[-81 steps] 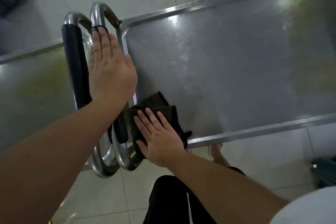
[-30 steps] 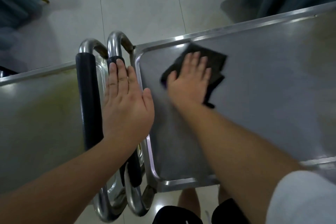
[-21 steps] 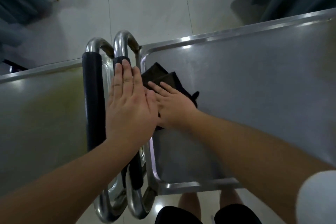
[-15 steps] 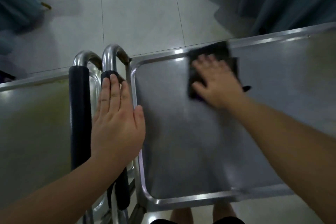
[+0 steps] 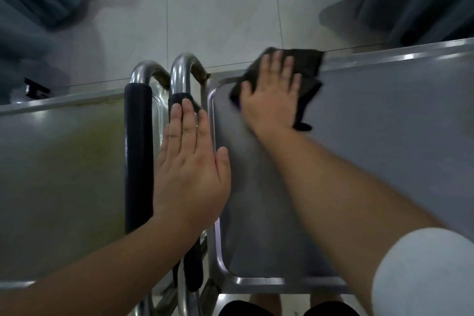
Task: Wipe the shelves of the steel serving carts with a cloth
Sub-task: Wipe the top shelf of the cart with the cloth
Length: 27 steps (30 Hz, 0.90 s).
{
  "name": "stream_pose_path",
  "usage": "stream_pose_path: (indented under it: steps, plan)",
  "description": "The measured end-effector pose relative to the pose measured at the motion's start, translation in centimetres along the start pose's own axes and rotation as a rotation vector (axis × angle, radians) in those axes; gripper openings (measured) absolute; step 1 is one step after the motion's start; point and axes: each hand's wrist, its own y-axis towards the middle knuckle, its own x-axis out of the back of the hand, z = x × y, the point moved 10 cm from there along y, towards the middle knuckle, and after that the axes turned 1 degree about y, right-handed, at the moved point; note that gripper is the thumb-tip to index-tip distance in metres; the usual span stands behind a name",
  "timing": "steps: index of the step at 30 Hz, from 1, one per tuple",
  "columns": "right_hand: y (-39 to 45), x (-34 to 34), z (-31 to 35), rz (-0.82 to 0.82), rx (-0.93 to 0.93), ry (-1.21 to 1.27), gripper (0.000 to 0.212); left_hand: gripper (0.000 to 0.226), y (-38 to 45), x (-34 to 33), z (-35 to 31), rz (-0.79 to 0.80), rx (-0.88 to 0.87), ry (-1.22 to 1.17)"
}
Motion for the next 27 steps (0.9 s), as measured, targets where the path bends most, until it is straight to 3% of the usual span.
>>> stream_pose_path:
  steps: [4, 11, 14, 21, 27]
  plan:
    - [-4.6, -4.6, 9.4, 0.174, 0.32, -0.002, 0.074, 0.074, 0.2, 0.1, 0.0, 0.0, -0.006, 0.009]
    - [-11.4, -5.3, 9.2, 0.205, 0.596, -0.073, 0.079, 0.07, 0.5, 1.1, -0.6, -0.039, -0.026, 0.016]
    - [-16.8, -5.7, 8.2, 0.244, 0.6, -0.047, 0.088, 0.067, 0.0, 0.6, -0.7, 0.065, 0.101, 0.054]
    - [-30.5, -8.0, 2.3, 0.37, 0.602, -0.024, 0.072, 0.071, 0.1, 0.3, 0.0, -0.006, -0.007, 0.012]
    - [-32.6, -6.7, -4.5, 0.36, 0.548, -0.083, 0.076, 0.07, -0.1, 0.6, -0.6, -0.01, -0.028, 0.043]
